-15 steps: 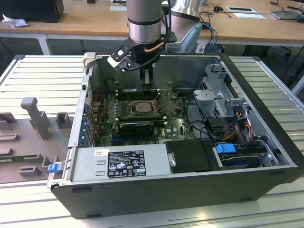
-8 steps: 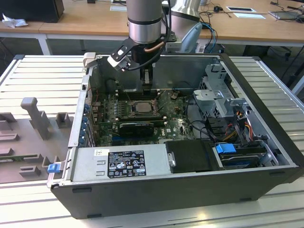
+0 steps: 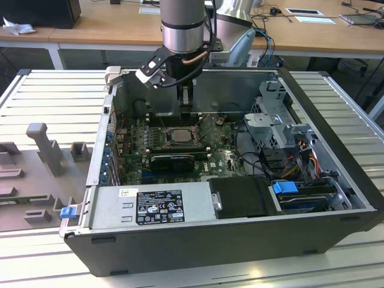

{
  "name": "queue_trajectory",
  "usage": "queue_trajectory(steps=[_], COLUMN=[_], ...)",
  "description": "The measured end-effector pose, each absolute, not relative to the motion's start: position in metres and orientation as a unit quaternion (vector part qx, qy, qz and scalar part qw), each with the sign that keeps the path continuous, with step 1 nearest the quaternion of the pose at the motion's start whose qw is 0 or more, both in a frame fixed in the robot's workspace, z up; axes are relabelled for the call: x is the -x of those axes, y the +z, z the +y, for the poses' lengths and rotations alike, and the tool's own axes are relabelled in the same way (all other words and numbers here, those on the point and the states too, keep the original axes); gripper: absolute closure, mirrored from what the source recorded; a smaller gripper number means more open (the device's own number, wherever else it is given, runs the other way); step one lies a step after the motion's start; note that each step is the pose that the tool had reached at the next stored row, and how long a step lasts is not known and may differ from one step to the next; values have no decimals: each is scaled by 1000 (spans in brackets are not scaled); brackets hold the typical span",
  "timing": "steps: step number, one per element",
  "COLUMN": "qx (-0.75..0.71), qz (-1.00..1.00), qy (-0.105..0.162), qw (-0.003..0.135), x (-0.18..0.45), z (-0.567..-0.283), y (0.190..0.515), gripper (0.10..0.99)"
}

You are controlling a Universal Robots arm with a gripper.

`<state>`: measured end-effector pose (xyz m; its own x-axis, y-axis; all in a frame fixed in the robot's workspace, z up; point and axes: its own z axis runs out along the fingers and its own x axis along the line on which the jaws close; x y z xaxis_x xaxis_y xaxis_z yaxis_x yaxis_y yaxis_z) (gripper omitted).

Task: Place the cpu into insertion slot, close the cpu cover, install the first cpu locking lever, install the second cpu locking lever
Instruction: 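Close the cpu cover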

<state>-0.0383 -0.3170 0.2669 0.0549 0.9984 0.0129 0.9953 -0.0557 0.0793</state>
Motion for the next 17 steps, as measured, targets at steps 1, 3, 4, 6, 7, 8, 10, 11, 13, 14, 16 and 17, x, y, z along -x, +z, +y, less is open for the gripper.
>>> queue_trajectory(steps=[1, 3, 4, 6, 7, 8, 10, 11, 13, 14, 16, 17], qx=[-726, -726, -726, -726, -726, -726, -726, -726, -726, -726, -726, -726], qz=[687, 687, 687, 687, 687, 687, 687, 687, 687, 687, 687, 687], qy=[32, 32, 32, 32, 32, 32, 32, 32, 32, 32, 32, 32], qw=[24, 24, 24, 24, 24, 24, 24, 24, 24, 24, 24, 24], x=[38, 38, 38, 38, 38, 37, 34, 32, 27, 25, 20, 18], z=[-317, -317, -317, -317, -317, -317, -317, -317, -317, -317, -317, -317], y=[267, 268, 268, 269, 269, 269, 269, 269, 269, 269, 269, 269], gripper=[980, 980, 980, 980, 980, 980, 980, 980, 980, 980, 980, 980])
